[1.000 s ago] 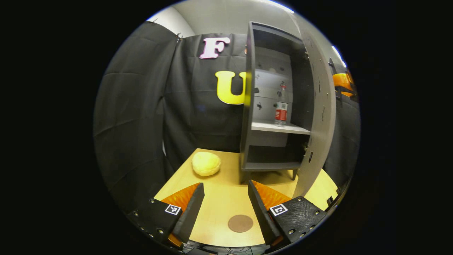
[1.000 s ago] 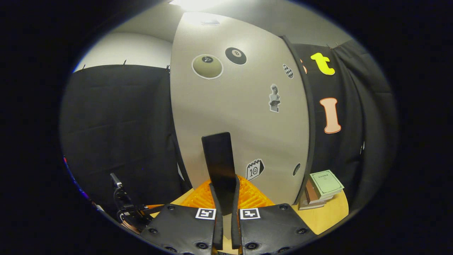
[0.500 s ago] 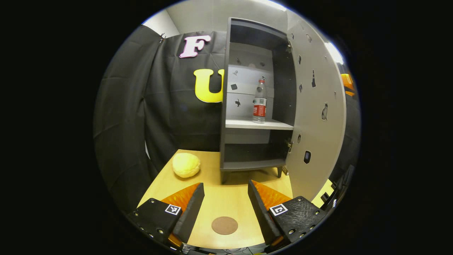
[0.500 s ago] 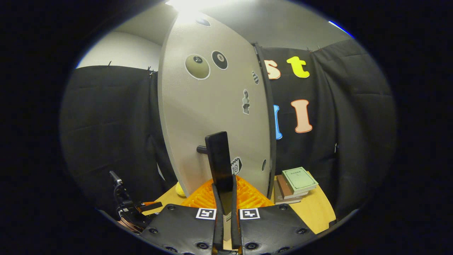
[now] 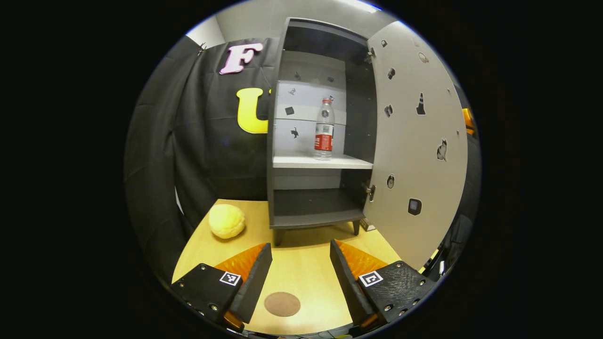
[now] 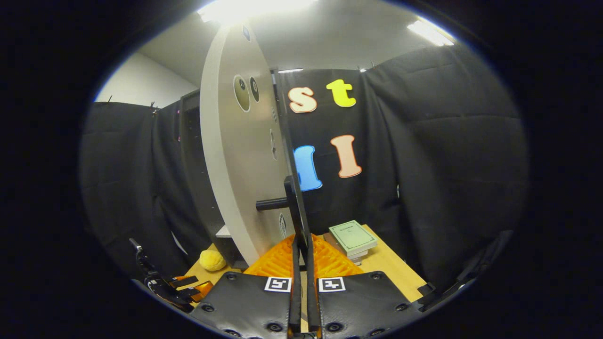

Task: Open the cabinet door with the right hand, grasp the bottle in the cabinet with the left hand and place it on the coaster, then close the cabinet door with the right hand.

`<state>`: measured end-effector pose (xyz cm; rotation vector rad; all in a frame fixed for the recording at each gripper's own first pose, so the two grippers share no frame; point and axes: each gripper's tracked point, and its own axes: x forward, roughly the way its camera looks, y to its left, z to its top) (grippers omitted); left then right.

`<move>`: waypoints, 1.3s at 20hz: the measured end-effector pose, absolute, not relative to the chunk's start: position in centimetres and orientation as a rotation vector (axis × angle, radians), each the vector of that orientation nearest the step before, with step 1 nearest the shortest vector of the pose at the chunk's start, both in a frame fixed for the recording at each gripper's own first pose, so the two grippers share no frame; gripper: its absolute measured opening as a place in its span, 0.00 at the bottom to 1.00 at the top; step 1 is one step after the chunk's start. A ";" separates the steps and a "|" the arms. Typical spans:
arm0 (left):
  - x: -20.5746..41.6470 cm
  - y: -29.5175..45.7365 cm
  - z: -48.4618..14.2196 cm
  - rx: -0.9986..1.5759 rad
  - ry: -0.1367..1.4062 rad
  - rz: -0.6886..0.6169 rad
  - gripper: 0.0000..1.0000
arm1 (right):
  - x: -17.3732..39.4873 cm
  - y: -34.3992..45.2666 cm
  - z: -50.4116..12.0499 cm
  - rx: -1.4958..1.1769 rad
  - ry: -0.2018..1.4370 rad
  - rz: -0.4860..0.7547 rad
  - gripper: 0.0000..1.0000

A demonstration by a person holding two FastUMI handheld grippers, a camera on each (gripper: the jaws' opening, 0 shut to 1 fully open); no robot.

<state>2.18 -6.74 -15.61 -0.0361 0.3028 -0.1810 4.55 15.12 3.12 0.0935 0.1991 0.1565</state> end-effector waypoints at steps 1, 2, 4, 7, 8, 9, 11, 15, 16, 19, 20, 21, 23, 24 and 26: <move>2.5 -7.1 -15.4 -0.041 0.300 -0.189 0.72 | 4.7 15.2 3.0 0.103 0.201 0.153 0.05; 2.7 -7.3 -15.2 -0.039 0.296 -0.198 0.72 | 4.6 15.5 2.9 0.113 0.203 0.158 0.00; 3.3 -7.4 -14.6 -0.022 0.278 -0.207 0.73 | 4.6 15.3 3.1 0.105 0.196 0.168 0.05; 4.2 -7.2 -12.5 0.010 0.223 -0.218 0.73 | 4.4 15.0 3.0 0.113 0.206 0.185 0.07; 4.6 -7.0 -11.8 0.021 0.207 -0.219 0.73 | 4.1 14.8 3.1 0.140 0.209 0.184 0.09; 5.2 -7.0 -11.1 0.027 0.192 -0.227 0.72 | 4.0 14.9 3.1 0.172 0.213 0.183 0.09; 6.2 -7.1 -10.1 0.030 0.174 -0.238 0.72 | 3.5 15.1 3.1 0.255 0.238 0.193 0.09; 8.7 -7.6 -8.3 0.039 0.160 -0.238 0.72 | 2.8 10.4 4.0 0.303 0.238 0.110 0.03; 9.6 -7.9 -7.9 0.041 0.152 -0.237 0.72 | 2.5 9.0 3.9 0.296 0.234 0.072 0.02; 12.3 -8.7 -6.6 0.059 0.130 -0.219 0.72 | 3.6 5.0 4.0 0.261 0.227 -0.040 0.03; 13.1 -9.0 -6.1 0.063 0.121 -0.210 0.72 | 4.2 4.1 4.2 0.255 0.221 -0.058 0.11; 13.9 -9.3 -5.4 0.062 0.112 -0.204 0.72 | 5.0 3.7 4.1 0.249 0.218 -0.065 0.11; 15.4 -10.4 -4.2 0.040 0.093 -0.207 0.72 | 6.7 2.3 3.7 0.231 0.212 -0.092 0.24; 16.0 -10.9 -3.5 0.025 0.082 -0.211 0.75 | 7.9 1.9 3.5 0.220 0.208 -0.096 0.43; 17.6 -11.7 -1.9 0.014 0.054 -0.213 0.72 | 10.2 1.5 3.0 0.196 0.207 -0.091 0.61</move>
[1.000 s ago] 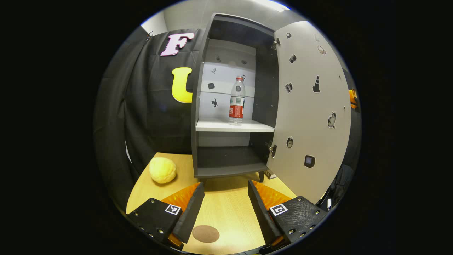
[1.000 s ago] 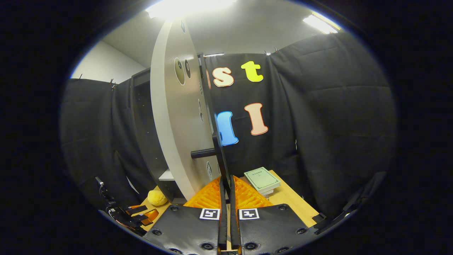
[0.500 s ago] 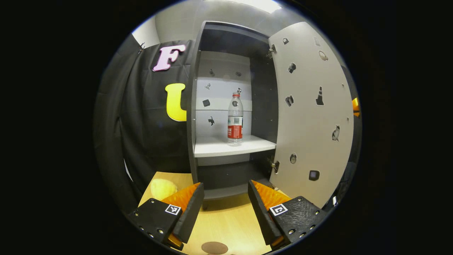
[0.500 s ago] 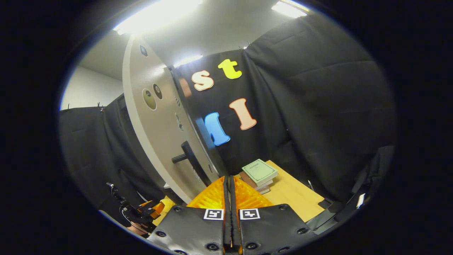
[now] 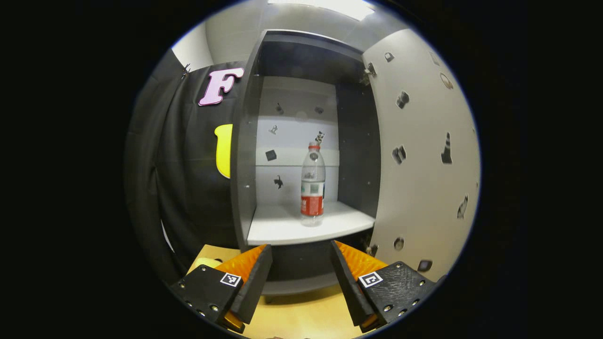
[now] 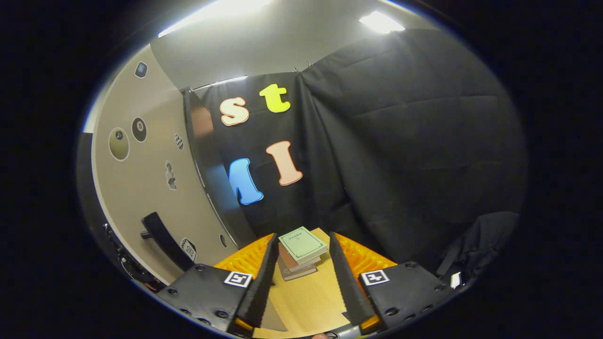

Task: Open the cabinet door with the right hand, grasp the bottle in the cabinet with the left hand and place it on the coaster, then close the cabinet door with the right hand.

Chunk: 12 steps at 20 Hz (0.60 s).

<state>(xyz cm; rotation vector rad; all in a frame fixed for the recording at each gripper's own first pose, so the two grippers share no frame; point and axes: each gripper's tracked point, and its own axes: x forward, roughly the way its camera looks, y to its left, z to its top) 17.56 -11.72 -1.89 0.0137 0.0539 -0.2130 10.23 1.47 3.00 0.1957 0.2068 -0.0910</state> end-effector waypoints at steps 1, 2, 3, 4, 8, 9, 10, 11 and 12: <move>18.4 -12.0 -1.1 0.013 0.043 -0.214 0.70 | 11.1 1.2 2.5 0.172 0.210 -0.091 0.71; 19.4 -12.5 -0.6 0.007 0.042 -0.217 0.70 | 12.2 0.8 2.2 0.144 0.208 -0.093 0.86; 20.4 -13.1 -0.2 -0.004 0.050 -0.223 0.72 | 13.2 0.4 2.0 0.116 0.201 -0.098 0.78; 21.5 -13.6 -0.3 -0.017 0.070 -0.235 0.72 | 14.4 0.2 1.8 0.096 0.199 -0.099 0.78; 26.4 -14.0 0.1 -0.039 0.101 -0.214 0.72 | 17.9 -0.4 0.4 0.067 0.204 -0.103 0.92; 27.5 -14.1 0.1 -0.031 0.104 -0.210 0.72 | 18.7 -0.6 -0.1 0.063 0.210 -0.100 0.98; 28.5 -14.3 0.2 -0.021 0.107 -0.209 0.72 | 19.2 -0.7 -0.4 0.065 0.216 -0.099 0.98; 29.4 -14.6 0.3 -0.012 0.110 -0.215 0.72 | 19.7 -1.0 -0.8 0.068 0.222 -0.099 0.98; 30.2 -14.9 0.2 -0.004 0.124 -0.220 0.72 | 20.1 -1.3 -1.2 0.073 0.230 -0.103 0.98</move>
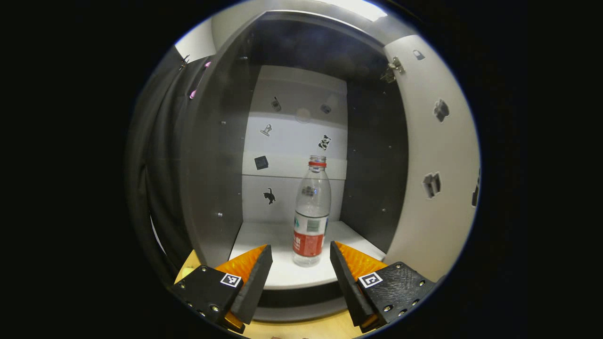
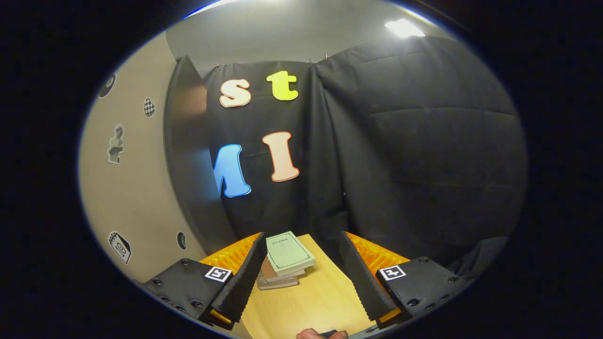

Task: Open the cabinet door with the right hand, grasp the bottle in the cabinet with the left hand and place it on the coaster, then close the cabinet door with the right hand.

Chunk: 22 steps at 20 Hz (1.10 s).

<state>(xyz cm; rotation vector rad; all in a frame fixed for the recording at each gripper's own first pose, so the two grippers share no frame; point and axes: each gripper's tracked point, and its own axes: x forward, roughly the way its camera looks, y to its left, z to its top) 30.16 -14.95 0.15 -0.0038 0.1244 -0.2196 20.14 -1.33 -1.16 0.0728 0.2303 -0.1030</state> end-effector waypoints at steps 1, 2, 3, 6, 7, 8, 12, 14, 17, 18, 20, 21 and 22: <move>31.0 -15.2 0.1 0.001 0.135 -0.220 0.70 | 20.4 -1.7 -1.6 0.081 0.238 -0.107 0.98; 32.2 -15.3 0.2 0.005 0.132 -0.219 0.72 | 20.7 -1.8 -1.9 0.094 0.242 -0.102 0.98; 33.0 -15.6 0.5 0.010 0.125 -0.222 0.72 | 20.9 -1.6 -1.9 0.114 0.236 -0.089 0.98; 35.2 -16.8 1.0 0.035 0.116 -0.247 0.72 | 21.6 -2.0 -2.1 0.160 0.219 -0.073 0.98; 35.8 -17.0 1.0 0.039 0.114 -0.251 0.72 | 21.8 -2.4 -2.4 0.159 0.224 -0.084 0.98; 36.1 -17.2 1.0 0.040 0.115 -0.255 0.72 | 21.9 -2.8 -2.6 0.156 0.230 -0.095 0.98; 38.4 -18.1 0.5 0.029 0.122 -0.269 0.72 | 22.7 -2.9 -3.1 0.151 0.244 -0.105 0.98; 39.1 -18.4 0.1 0.013 0.132 -0.277 0.72 | 23.1 -2.7 -3.3 0.143 0.251 -0.107 0.98; 39.7 -18.7 0.1 -0.020 0.133 -0.297 0.72 | 23.6 -2.3 -3.6 0.131 0.257 -0.103 0.98; 40.0 -18.6 0.0 -0.024 0.131 -0.297 0.72 | 23.7 -2.3 -3.7 0.125 0.260 -0.104 0.98; 40.2 -18.5 0.1 -0.030 0.127 -0.299 0.72 | 23.9 -2.2 -3.9 0.115 0.265 -0.105 0.98; 40.2 -18.6 0.0 -0.033 0.128 -0.302 0.72 | 23.9 -2.1 -4.0 0.113 0.268 -0.105 0.98; 40.3 -18.5 -0.1 -0.039 0.131 -0.304 0.72 | 23.9 -2.0 -4.0 0.112 0.271 -0.105 0.98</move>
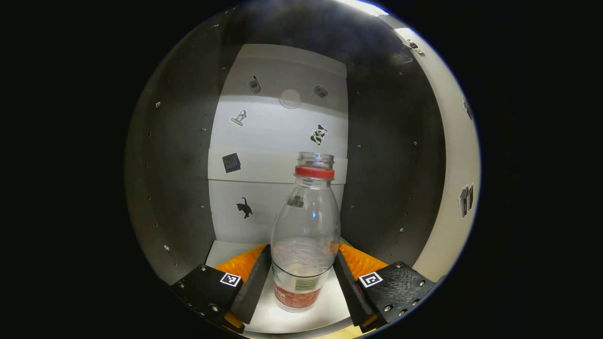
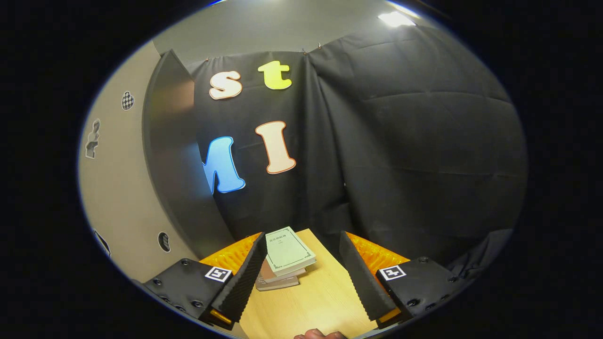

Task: Open the cabinet door with the right hand, grasp the bottle in the cabinet with the left hand and place it on the coaster, then close the cabinet door with the right hand.

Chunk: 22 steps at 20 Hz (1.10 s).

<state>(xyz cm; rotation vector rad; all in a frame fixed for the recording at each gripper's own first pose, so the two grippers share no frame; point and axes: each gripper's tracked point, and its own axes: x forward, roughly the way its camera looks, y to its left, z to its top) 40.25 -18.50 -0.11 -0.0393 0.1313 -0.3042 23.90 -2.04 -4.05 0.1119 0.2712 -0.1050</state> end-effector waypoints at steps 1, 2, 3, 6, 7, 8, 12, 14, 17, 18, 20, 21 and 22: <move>40.2 -18.5 -0.1 -0.048 0.132 -0.308 0.72 | 23.9 -2.0 -4.1 0.113 0.273 -0.104 0.98; 40.2 -18.5 0.0 -0.057 0.126 -0.309 0.72 | 24.0 -1.9 -4.1 0.113 0.273 -0.104 0.98; 40.1 -18.5 0.1 -0.063 0.126 -0.315 0.66 | 24.0 -1.8 -4.2 0.113 0.272 -0.104 0.98; 39.6 -18.6 0.1 -0.076 0.132 -0.330 0.66 | 23.9 -1.9 -4.1 0.107 0.271 -0.110 0.98; 39.4 -18.7 0.3 -0.078 0.131 -0.336 0.66 | 23.8 -2.0 -4.2 0.106 0.270 -0.114 0.98; 39.0 -18.7 0.5 -0.078 0.128 -0.340 0.67 | 23.7 -2.0 -4.1 0.106 0.267 -0.118 0.98; 36.8 -18.8 1.9 -0.074 0.117 -0.370 0.67 | 22.8 -2.3 -4.3 0.124 0.270 -0.136 0.98; 34.8 -18.6 2.8 -0.054 0.106 -0.385 0.67 | 22.2 -2.3 -4.3 0.130 0.270 -0.145 0.92; 31.3 -17.7 3.4 -0.010 0.098 -0.401 0.67 | 21.3 -2.1 -4.4 0.136 0.269 -0.146 0.98; 30.0 -17.2 3.4 0.010 0.096 -0.405 0.67 | 21.0 -2.1 -4.3 0.138 0.270 -0.151 0.98; 27.3 -15.9 3.3 0.051 0.094 -0.402 0.67 | 20.3 -1.8 -4.0 0.142 0.259 -0.157 0.92; 25.8 -15.4 3.2 0.062 0.094 -0.404 0.67 | 19.9 -1.6 -3.8 0.140 0.249 -0.162 0.92; 24.5 -14.8 2.9 0.066 0.096 -0.405 0.65 | 19.6 -1.4 -3.6 0.140 0.243 -0.162 0.98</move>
